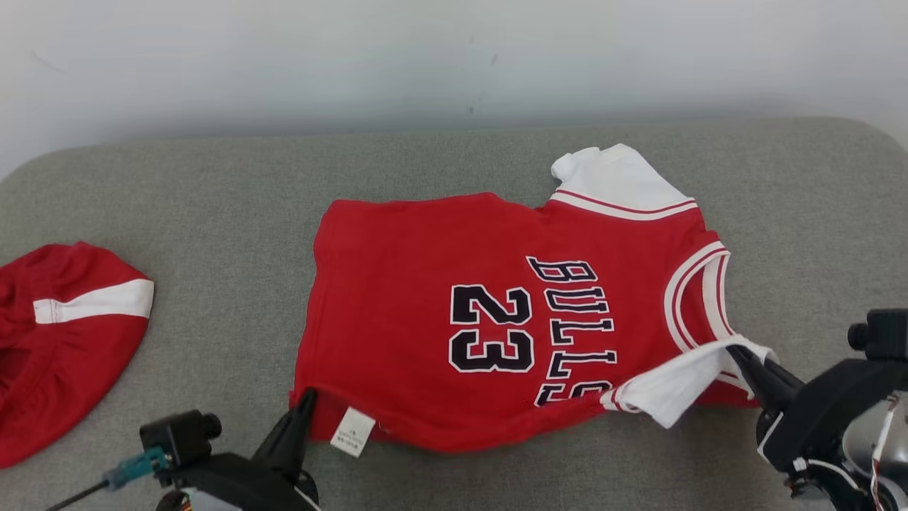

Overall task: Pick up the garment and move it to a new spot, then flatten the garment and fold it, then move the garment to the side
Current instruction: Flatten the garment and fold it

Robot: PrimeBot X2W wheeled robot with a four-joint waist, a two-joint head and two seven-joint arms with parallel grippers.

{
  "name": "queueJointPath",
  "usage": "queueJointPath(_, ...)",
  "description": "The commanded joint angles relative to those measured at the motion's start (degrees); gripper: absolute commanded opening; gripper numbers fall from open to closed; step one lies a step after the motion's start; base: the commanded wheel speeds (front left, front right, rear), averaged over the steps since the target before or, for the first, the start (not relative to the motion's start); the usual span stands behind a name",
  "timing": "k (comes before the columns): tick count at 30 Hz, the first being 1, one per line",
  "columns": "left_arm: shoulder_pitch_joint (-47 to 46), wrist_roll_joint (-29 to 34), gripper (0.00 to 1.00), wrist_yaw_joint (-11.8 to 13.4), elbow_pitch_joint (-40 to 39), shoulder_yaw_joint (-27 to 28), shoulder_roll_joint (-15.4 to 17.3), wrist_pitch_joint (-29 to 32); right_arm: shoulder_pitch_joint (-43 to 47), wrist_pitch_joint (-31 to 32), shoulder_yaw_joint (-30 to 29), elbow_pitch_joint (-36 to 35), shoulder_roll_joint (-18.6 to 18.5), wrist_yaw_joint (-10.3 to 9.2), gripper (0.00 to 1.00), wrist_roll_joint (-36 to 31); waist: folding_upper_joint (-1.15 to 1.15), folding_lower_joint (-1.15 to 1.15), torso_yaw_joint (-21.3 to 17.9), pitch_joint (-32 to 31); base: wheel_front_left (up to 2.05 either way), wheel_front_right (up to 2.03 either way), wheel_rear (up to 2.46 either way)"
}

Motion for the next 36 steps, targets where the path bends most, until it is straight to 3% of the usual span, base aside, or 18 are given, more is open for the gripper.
queueJointPath(1,-1.72,0.99,0.0,0.38,0.62,0.36,-0.49,-0.37,-1.38,-0.42,0.07,0.86,0.01,-0.13,0.0,-0.55,0.0,0.0,0.06,1.12,0.0,0.0,0.0)
queueJointPath(12,-11.7,6.96,0.0,4.29,7.88,-1.01,-2.7,-1.76,-12.3,-7.54,3.22,12.01,-2.79,-0.13,0.0,-4.79,0.0,0.0,0.46,5.9,0.0,0.0,0.0)
queueJointPath(24,-16.3,8.77,0.0,4.61,12.54,-1.81,-4.0,-2.33,-19.56,-12.33,6.4,20.4,-5.08,-0.13,0.0,-5.87,0.0,0.0,1.01,8.46,0.0,0.0,0.0)
queueJointPath(25,-16.55,8.74,0.0,4.61,12.76,-1.76,-4.08,-2.54,-19.97,-12.71,6.35,20.9,-5.1,-0.13,0.07,-6.04,0.0,0.0,1.08,8.56,0.0,0.0,0.0)
queueJointPath(26,-16.92,8.81,0.0,4.55,12.88,-1.68,-4.23,-2.91,-20.42,-13.19,6.13,21.39,-5.08,-0.13,0.4,-6.28,0.0,0.0,1.16,8.66,0.0,0.0,0.0)
queueJointPath(27,-17.22,9.07,0.71,4.42,13.01,-1.74,-4.27,-3.18,-20.58,-13.6,5.72,21.92,-4.75,-0.13,1.0,-6.28,0.0,0.0,1.23,8.71,0.0,0.0,0.0)
queueJointPath(28,-17.26,9.06,1.0,4.56,13.26,-1.82,-4.46,-3.34,-20.61,-13.88,5.72,22.4,-4.43,-0.13,1.0,-6.4,0.0,0.0,1.31,8.71,0.0,0.0,0.0)
queueJointPath(36,-15.02,11.73,1.0,5.22,14.81,-4.04,-3.32,-3.73,-18.05,-13.84,5.29,22.56,-4.16,-0.13,1.0,-6.08,0.0,0.0,1.03,6.65,0.0,0.0,0.0)
